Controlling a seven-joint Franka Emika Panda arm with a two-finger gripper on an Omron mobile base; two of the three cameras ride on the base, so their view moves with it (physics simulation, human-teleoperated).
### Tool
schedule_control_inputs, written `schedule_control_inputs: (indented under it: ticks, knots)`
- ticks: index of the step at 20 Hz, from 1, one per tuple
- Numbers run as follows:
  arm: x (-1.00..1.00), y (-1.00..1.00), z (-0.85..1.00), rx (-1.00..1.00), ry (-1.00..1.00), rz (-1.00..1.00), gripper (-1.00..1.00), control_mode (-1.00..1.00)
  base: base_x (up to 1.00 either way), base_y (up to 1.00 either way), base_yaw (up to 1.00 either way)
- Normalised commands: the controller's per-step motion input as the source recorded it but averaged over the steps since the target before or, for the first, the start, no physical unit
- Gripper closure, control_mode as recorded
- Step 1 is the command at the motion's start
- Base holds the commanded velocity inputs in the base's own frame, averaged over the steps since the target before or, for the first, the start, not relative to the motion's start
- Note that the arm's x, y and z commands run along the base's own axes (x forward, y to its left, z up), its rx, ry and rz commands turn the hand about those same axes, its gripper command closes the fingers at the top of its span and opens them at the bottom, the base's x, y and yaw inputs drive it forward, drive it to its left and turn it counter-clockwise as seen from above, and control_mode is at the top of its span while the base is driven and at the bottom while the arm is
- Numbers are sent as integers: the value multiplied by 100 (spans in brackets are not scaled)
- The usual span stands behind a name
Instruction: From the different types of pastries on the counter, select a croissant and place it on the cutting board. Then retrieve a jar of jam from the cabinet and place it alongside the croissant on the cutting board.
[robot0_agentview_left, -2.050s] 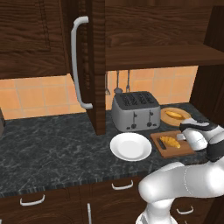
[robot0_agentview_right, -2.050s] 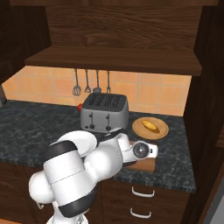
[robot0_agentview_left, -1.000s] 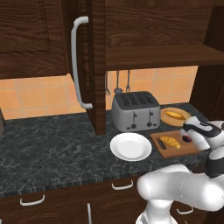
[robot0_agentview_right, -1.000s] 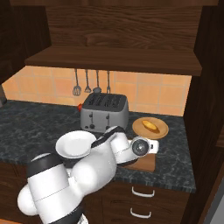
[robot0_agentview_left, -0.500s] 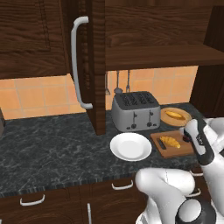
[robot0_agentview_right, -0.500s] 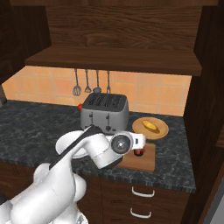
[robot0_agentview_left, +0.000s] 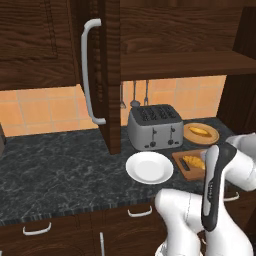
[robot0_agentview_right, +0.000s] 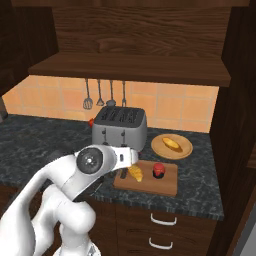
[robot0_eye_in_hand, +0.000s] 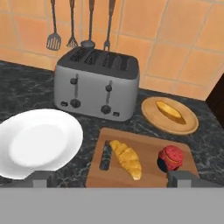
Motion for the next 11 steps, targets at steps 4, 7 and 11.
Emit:
schedule_control_inputs:
  ticks: [4,7,11]
  knots:
    - [-82,69,58,-9,-1,0,-100,-100,0,0,0]
    - [-79,94,0,-13,8,-2,-100,-100,0,0,0]
    - [-100,100,-7,-10,0,0,-100,-100,0,0,0]
